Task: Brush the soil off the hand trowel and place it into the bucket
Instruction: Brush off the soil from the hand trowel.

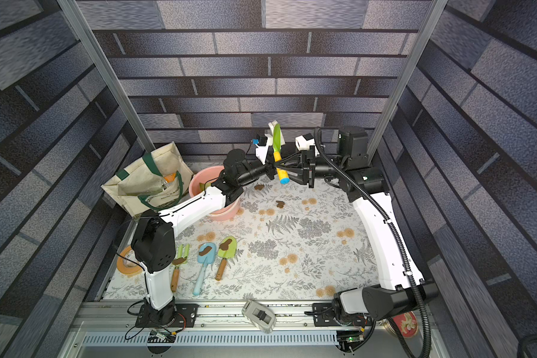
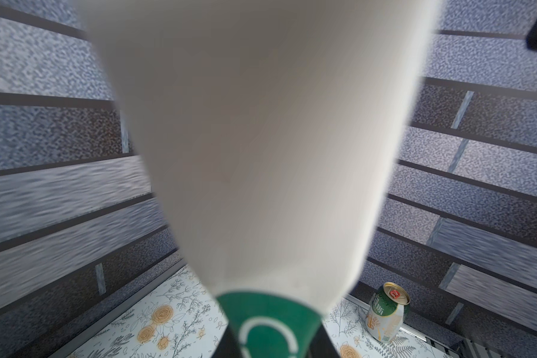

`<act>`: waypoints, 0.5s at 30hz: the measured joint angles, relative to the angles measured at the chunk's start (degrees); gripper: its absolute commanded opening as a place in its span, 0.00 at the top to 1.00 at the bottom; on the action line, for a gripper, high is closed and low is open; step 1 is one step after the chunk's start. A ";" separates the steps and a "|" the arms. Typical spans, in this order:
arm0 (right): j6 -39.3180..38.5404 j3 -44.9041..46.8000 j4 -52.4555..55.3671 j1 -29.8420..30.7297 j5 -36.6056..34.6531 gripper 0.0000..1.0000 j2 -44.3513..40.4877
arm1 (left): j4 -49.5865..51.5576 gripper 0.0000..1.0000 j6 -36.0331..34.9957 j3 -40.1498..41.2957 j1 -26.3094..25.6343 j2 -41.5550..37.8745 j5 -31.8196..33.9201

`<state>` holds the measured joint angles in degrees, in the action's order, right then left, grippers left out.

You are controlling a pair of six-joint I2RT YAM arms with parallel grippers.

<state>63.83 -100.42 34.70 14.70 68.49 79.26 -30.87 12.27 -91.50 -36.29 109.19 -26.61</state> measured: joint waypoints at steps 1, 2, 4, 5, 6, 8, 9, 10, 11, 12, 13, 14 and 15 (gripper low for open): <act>-0.13 0.00 0.00 0.00 0.00 0.97 0.00 | -0.20 1.00 0.02 1.68 0.20 -0.92 0.20; -0.28 0.00 0.00 0.00 0.00 0.97 0.00 | -0.20 1.00 0.02 3.82 0.31 -2.21 0.46; -0.52 0.00 0.00 0.00 0.07 0.97 0.20 | 0.24 1.00 0.24 9.31 0.35 -5.99 0.90; -0.72 0.00 0.00 0.00 0.22 0.97 0.42 | 0.31 1.00 0.28 11.89 0.33 -7.98 1.14; -0.94 -0.11 0.09 0.00 0.31 0.97 0.76 | 0.37 1.00 0.39 14.45 0.33 -10.21 1.38; -1.77 -0.81 0.90 0.00 0.52 0.97 1.99 | 0.48 1.00 0.42 18.40 -0.20 -14.38 1.77; -2.27 -1.33 1.40 0.00 0.66 0.97 2.75 | 0.50 1.00 0.42 19.67 -0.74 -16.17 1.81; -2.82 -1.73 1.75 0.00 0.63 0.96 3.43 | 0.44 1.00 0.39 20.44 -1.44 -17.66 1.86; -3.13 -1.95 2.10 0.00 0.66 0.96 3.91 | 0.46 1.00 0.39 20.68 -2.12 -18.69 1.86; -3.48 -2.10 2.58 0.00 0.66 0.96 4.33 | 0.26 1.00 0.37 20.68 -2.82 -19.41 1.88; -3.74 -2.12 2.97 0.00 0.66 0.96 4.57 | 0.00 1.00 0.35 20.68 -3.37 -19.91 1.86; -3.93 -2.12 3.37 0.00 0.70 0.96 4.63 | -0.17 1.00 0.33 20.65 -3.82 -20.11 1.77; -4.24 -2.12 3.85 0.00 0.81 0.96 4.63 | -0.20 1.00 0.33 20.59 -4.31 -20.11 1.73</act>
<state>59.59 -102.54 38.54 14.70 69.30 83.90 -31.07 12.60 -70.91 -40.60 89.08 -24.88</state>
